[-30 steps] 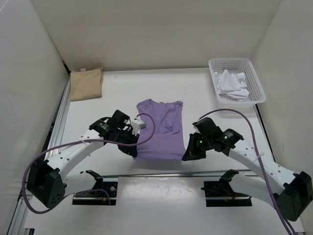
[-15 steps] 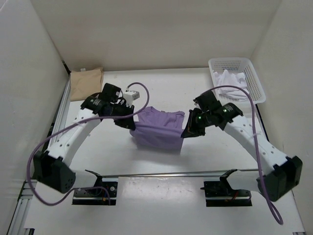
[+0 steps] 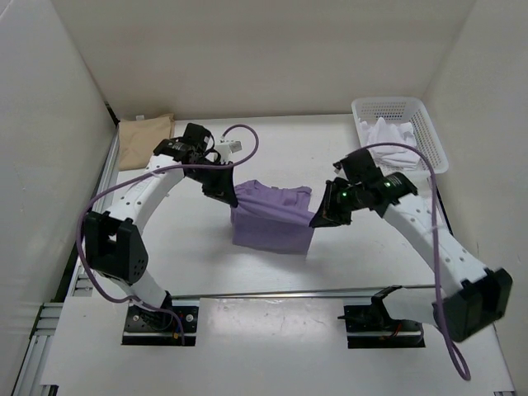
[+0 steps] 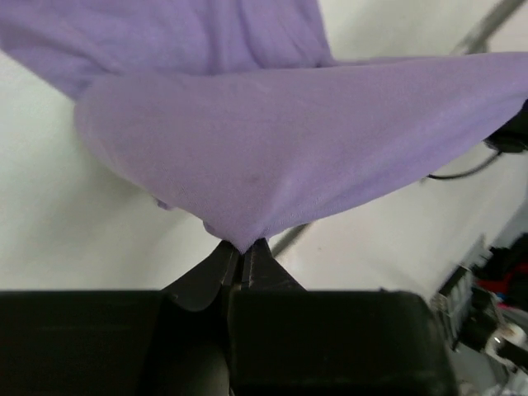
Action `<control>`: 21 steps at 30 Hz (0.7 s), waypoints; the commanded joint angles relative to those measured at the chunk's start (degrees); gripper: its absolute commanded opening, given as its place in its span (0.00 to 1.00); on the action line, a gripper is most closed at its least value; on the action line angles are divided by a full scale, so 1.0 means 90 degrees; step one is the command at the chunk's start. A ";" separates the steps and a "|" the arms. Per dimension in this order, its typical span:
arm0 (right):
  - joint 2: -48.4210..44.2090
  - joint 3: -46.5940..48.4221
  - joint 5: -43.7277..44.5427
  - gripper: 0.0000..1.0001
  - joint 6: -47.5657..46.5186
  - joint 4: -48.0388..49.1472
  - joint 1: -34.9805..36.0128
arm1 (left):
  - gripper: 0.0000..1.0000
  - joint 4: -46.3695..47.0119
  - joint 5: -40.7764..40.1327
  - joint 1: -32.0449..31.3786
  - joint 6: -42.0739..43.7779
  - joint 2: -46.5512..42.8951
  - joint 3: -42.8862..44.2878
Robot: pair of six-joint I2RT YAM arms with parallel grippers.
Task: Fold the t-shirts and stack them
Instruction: Fold the long partially folded tshirt into a neat square
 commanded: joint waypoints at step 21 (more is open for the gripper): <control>-0.2039 -0.1001 0.0225 0.00 0.1147 0.0211 0.0450 | 0.10 -0.0693 0.3410 -0.0122 0.0052 -0.0465 -0.0809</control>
